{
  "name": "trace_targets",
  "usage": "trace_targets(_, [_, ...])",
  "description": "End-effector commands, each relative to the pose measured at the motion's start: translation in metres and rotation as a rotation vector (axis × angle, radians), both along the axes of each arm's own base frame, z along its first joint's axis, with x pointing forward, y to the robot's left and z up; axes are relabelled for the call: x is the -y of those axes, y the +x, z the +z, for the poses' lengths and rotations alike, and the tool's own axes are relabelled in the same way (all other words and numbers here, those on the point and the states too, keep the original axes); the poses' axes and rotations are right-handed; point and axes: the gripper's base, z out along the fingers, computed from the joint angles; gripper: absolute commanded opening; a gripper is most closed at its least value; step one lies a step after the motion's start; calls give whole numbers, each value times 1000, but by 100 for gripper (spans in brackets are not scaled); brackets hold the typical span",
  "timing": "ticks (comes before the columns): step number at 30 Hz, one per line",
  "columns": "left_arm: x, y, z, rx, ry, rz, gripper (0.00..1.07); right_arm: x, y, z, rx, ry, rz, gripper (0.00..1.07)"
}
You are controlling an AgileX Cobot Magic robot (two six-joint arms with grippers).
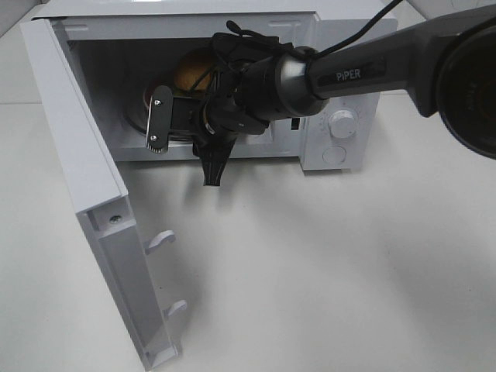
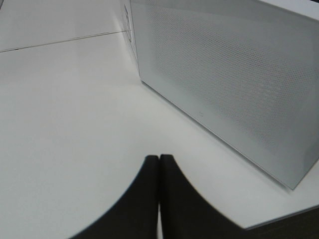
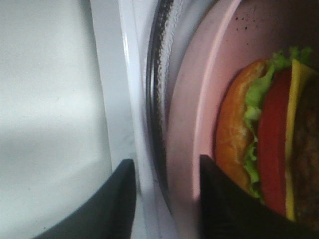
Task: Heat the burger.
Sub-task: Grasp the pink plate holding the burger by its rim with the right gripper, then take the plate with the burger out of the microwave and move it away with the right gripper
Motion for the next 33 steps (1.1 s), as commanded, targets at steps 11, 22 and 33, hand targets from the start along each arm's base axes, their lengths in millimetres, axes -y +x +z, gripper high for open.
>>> trace_targets(11, [-1,-3,0,26,-11,3,0,6,-1,-11,-42,-53,-51,0])
trace_targets(22, [-1,-3,0,26,-11,3,0,5,-3,7,-20,-47,-27,0])
trace_targets(33, [-1,-3,0,26,-10,4,0,10,-13,26,-67,-144,69,0])
